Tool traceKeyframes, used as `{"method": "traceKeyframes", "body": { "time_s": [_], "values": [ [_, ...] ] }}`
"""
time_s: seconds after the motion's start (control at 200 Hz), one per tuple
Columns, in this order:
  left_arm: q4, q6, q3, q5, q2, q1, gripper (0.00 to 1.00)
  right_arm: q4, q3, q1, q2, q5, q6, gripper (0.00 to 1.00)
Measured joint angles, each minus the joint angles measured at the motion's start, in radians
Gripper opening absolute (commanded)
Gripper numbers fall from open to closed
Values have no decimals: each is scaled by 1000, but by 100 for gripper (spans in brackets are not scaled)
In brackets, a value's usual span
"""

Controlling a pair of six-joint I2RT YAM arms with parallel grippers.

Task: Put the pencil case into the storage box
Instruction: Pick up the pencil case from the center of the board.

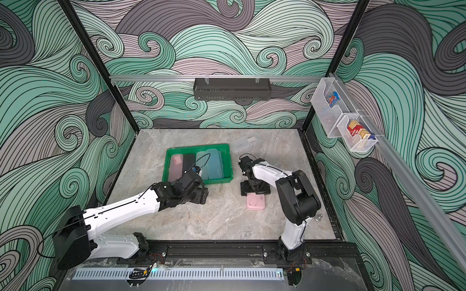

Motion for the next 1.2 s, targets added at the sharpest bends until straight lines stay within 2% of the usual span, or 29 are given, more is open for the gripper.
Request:
{"method": "traceKeyframes", "body": {
  "time_s": [0.195, 0.66, 0.996, 1.201],
  "values": [
    [0, 0, 0, -4, 0, 1, 86, 37, -34, -10, -31, -11, -17, 88],
    [-2, 1, 0, -10, 0, 1, 86, 93, -68, -27, -145, -106, -61, 87],
    [-27, 1, 0, -29, -29, 9, 87, 61, 23, -17, -180, -141, -67, 86],
    [-42, 3, -8, -60, -143, 70, 92, 5, 225, 40, -166, -154, -66, 86]
  ]
}}
